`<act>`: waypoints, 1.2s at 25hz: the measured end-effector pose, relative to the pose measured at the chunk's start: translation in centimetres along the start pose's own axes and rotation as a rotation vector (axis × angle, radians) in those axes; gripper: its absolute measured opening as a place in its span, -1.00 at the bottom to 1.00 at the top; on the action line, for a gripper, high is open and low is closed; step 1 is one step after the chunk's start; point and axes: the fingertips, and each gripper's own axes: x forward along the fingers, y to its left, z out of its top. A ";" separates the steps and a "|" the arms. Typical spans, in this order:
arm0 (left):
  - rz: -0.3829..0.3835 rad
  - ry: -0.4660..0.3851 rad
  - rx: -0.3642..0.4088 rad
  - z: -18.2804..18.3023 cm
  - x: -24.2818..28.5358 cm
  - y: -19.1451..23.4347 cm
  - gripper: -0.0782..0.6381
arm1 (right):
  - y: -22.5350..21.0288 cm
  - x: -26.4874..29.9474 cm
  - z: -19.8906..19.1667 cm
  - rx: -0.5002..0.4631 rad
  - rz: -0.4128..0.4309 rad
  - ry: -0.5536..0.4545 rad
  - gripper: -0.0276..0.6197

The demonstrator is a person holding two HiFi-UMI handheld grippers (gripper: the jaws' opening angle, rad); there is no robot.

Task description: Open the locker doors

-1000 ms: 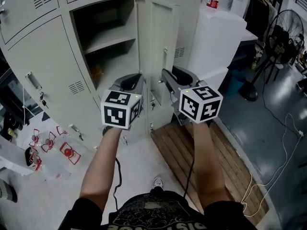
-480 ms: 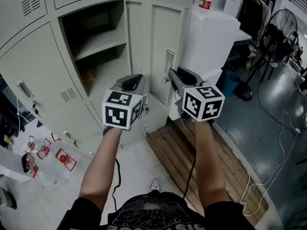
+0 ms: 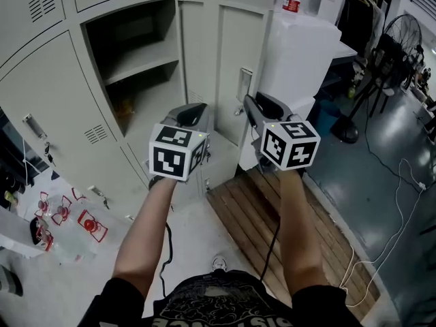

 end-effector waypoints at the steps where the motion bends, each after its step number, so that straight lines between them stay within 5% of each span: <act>1: 0.002 0.000 0.000 0.0 -0.2 0.1 -0.77 | 0.0 -0.2 0.0 -0.001 -0.008 -0.001 -0.62; 15: 0.070 0.006 -0.019 -0.8 -7.1 2.2 -0.77 | 4.5 -3.4 0.6 -0.019 -0.023 -0.008 -0.61; 30: 0.286 0.040 -0.041 -4.2 -22.7 8.7 -0.77 | 20.3 -2.6 -0.6 -0.016 0.170 0.004 -0.59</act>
